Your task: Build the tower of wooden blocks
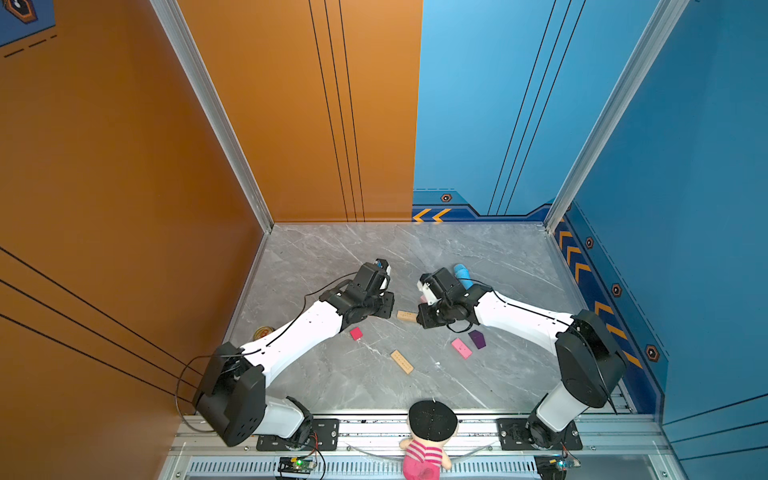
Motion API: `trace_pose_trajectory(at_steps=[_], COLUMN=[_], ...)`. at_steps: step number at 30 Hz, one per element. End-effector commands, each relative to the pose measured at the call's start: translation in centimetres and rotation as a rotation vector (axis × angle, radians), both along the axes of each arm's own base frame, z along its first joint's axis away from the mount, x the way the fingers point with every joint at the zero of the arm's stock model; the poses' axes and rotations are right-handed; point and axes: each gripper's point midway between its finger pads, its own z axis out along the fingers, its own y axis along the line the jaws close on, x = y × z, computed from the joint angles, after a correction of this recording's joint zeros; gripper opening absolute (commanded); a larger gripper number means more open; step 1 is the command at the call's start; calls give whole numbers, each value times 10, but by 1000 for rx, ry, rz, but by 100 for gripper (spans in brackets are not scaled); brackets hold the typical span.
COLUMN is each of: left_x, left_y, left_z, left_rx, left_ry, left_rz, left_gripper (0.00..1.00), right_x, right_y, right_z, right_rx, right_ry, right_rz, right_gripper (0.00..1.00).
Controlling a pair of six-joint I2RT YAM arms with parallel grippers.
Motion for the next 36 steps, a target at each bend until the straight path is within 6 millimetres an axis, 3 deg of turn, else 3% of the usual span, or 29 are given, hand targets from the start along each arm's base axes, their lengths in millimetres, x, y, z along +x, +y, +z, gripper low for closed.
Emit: trace_pose_trajectory(at_steps=[1, 7, 18, 27, 36], left_x=[-9, -19, -26, -26, -25], left_y=[22, 42, 51, 52, 51], left_z=[5, 19, 19, 17, 14], left_rx=[35, 32, 27, 32, 38], left_ry=[-27, -95, -105, -101, -95], left_rz=[64, 120, 138, 140, 138], left_gripper=[43, 46, 47, 47, 47], right_x=[-29, -62, -90, -92, -92], right_y=[5, 25, 40, 36, 33], right_z=[3, -6, -32, -51, -64], right_rx=[-83, -135, -250, -321, -359], right_ry=[7, 21, 34, 53, 62], right_rz=[110, 240, 377, 396, 399], right_gripper=[30, 47, 60, 60, 48])
